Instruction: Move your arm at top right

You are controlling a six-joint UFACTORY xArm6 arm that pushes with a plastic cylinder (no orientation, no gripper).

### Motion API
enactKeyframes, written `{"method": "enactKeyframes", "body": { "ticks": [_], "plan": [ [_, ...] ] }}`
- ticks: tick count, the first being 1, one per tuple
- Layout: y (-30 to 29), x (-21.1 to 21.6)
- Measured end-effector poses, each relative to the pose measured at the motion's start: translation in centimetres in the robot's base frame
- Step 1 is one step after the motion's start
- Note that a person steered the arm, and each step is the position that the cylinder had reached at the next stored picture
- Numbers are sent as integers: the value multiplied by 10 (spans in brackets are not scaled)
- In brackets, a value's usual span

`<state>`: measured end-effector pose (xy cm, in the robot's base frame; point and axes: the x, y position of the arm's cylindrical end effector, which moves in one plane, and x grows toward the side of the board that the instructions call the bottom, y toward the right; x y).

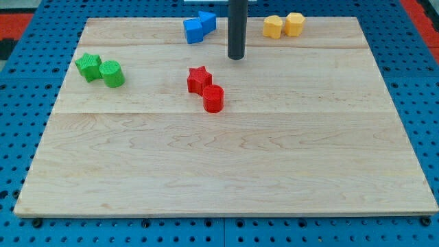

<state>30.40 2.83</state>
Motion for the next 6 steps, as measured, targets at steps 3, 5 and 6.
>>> {"method": "enactKeyframes", "body": {
  "ticks": [3, 5, 6],
  "plan": [
    [4, -7],
    [10, -7],
    [87, 1]
  ]
}}
